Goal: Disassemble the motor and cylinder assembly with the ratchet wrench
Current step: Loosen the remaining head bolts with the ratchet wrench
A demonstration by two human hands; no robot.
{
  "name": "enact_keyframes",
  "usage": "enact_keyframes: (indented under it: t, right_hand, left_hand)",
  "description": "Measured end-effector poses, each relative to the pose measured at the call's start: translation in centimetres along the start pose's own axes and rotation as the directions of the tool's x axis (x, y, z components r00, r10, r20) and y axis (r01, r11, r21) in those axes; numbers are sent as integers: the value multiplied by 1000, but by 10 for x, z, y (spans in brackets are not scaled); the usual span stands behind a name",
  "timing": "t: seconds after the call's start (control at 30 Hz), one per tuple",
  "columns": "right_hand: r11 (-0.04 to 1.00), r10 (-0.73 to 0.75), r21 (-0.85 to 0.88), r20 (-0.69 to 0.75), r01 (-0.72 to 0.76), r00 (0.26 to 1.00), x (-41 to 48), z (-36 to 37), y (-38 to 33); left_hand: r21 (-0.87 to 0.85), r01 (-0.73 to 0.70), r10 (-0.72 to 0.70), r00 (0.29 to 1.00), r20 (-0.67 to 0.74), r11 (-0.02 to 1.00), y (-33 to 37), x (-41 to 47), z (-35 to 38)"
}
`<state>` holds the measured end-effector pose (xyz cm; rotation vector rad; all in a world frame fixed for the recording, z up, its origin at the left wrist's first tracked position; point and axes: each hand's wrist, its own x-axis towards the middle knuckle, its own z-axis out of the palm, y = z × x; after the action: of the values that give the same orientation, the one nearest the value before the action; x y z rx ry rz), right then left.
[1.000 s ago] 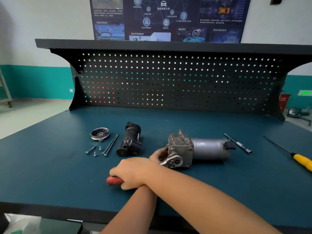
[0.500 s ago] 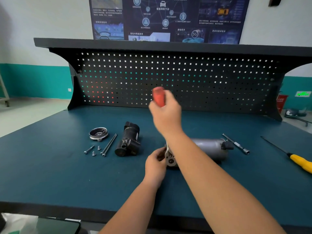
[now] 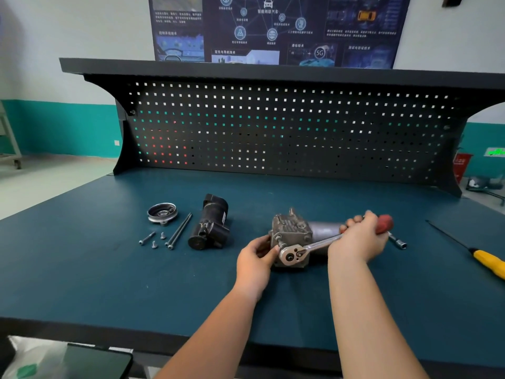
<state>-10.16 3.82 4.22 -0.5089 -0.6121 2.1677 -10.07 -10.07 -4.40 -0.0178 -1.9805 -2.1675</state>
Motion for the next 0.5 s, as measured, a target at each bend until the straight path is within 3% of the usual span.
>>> enact_keyframes:
  t: [0.17,0.3,0.37,0.5]
  right_hand:
    - [987,-118,-84,231,141,966,-17,28,-8]
    - [911,-213,-224,464,347,860,-37,50,-6]
    - [845,-243,-247,612,474,752,-51,56,-1]
    - [697,-231,-163,871,699,433,-84,63,13]
  left_hand:
    - [-15,-4,4,1000,5,1000,1,0,0]
    - [12,-17,16,1000,10,1000,0,-2,-1]
    - [30,-21,21,1000,4,999,2,-3,-2]
    - [63,-9,8,1000,17,998,4,-5,-3]
